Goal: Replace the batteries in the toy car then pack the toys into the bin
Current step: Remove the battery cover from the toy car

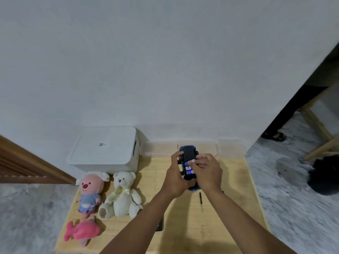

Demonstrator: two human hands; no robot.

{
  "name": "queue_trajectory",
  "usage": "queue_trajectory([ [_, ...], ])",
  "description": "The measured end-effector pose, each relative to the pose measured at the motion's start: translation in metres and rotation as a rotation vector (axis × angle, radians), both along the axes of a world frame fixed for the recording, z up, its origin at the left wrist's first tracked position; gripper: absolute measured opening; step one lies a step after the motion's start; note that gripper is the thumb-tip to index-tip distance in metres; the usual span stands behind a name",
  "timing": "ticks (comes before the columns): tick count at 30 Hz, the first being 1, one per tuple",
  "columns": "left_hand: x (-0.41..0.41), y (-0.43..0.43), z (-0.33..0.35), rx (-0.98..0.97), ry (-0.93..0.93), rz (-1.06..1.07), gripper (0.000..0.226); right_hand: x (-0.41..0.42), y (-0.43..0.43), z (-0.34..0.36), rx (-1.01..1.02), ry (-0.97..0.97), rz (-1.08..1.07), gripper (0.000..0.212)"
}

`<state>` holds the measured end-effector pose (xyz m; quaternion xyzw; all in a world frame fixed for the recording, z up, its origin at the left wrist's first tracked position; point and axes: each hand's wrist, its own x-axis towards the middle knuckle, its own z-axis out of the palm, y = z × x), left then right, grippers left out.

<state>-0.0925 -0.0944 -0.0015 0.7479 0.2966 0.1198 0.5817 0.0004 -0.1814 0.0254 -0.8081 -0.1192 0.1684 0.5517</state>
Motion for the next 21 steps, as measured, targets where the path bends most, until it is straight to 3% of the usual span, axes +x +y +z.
queue_trajectory([
  [7, -0.003, 0.011, 0.007, -0.019, 0.004, -0.026, 0.1, 0.029, -0.006, 0.03, 0.122, 0.118, 0.115, 0.007],
  [11, -0.003, 0.014, 0.009, -0.015, 0.009, -0.04, 0.099, 0.034, -0.005, 0.04, -0.116, 0.059, 0.172, 0.023],
  [14, -0.002, 0.014, 0.012, -0.004, 0.009, -0.039, 0.098, 0.029, -0.007, 0.031, -0.409, -0.167, 0.229, 0.016],
  [16, -0.002, 0.012, 0.013, 0.009, 0.001, -0.032, 0.099, 0.022, -0.008, 0.023, -0.569, -0.278, 0.259, 0.022],
  [21, -0.005, 0.008, 0.013, 0.041, -0.021, -0.026, 0.099, 0.009, -0.006, 0.014, -0.605, -0.325, 0.213, 0.039],
])
